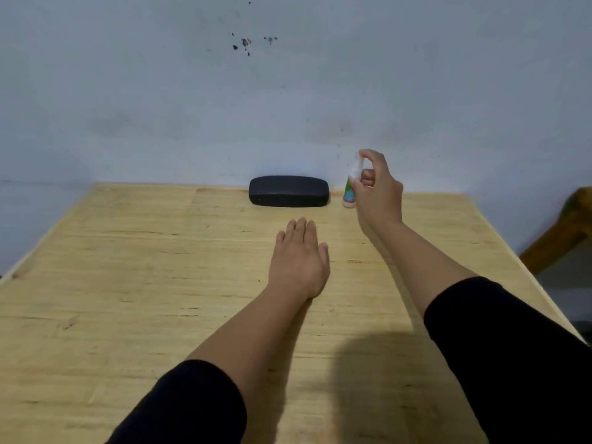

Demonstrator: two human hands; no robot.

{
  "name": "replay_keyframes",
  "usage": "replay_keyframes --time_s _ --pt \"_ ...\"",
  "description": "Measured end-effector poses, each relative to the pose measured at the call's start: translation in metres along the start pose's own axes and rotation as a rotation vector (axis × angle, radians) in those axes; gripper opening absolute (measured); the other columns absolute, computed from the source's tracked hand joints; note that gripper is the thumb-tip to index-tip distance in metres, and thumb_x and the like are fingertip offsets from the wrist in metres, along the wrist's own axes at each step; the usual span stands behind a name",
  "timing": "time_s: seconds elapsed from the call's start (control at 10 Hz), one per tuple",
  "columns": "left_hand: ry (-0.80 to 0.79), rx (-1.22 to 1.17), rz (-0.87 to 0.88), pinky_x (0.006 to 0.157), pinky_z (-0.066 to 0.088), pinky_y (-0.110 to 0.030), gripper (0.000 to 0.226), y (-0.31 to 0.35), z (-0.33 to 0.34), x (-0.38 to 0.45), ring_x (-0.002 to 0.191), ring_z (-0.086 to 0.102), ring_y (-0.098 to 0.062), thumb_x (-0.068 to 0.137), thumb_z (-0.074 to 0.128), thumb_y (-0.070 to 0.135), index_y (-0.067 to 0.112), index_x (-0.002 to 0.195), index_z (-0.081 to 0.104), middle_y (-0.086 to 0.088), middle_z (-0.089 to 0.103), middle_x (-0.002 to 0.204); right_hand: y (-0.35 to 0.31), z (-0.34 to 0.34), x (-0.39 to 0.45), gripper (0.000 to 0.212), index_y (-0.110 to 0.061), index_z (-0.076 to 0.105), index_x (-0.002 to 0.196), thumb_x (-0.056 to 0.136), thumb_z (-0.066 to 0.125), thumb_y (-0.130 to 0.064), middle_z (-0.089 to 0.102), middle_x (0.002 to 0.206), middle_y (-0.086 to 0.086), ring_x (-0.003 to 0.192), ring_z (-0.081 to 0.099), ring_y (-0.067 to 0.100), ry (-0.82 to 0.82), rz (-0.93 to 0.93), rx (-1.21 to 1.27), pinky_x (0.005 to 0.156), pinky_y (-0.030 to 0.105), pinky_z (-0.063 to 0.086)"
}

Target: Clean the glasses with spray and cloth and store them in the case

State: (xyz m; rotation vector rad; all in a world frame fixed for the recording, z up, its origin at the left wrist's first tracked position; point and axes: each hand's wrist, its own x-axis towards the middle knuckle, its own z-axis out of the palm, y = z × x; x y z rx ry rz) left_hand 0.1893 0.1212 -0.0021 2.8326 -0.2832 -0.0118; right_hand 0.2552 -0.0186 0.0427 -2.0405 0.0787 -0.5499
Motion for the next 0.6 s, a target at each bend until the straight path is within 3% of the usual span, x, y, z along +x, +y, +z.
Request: replay_keyframes --time_s 0.1,0.3,0.6 --pt "-0.002 -0.004 -0.001 0.117 0.003 -0.038 0.056 0.0 0.0 -0.001 0.146 0.003 -0.023 0.099 0.017 0.038 0.012 0.148 0.01 -0.008 0.008 0.158 -0.002 0.011 0.014 0.041 -0.031 0.049 0.121 0.089 0.055 -0.005 0.058 0.099 0.006 0.087 0.06 0.018 -0.013 -0.011 -0.016 0.059 0.009 0.04" --pt "0.001 -0.02 -0.002 0.117 0.002 -0.038 0.056 -0.002 0.0 0.0 0.146 0.003 -0.023 0.099 0.017 0.037 0.011 0.148 0.01 -0.008 0.009 0.158 0.003 0.02 0.021 0.043 -0.03 0.047 0.123 0.09 0.054 -0.003 0.061 0.109 0.012 0.09 0.061 0.017 -0.017 -0.004 -0.036 0.074 0.024 0.05" --pt "0.042 -0.065 -0.002 0.117 0.002 -0.038 0.056 -0.001 0.003 0.002 0.146 0.005 -0.023 0.099 0.019 0.036 0.011 0.148 0.013 -0.009 0.011 0.158 0.001 0.018 0.02 0.051 -0.032 0.039 0.131 0.09 0.055 -0.006 0.06 0.118 0.015 0.099 0.061 0.02 -0.031 -0.031 -0.054 0.079 0.026 0.05"
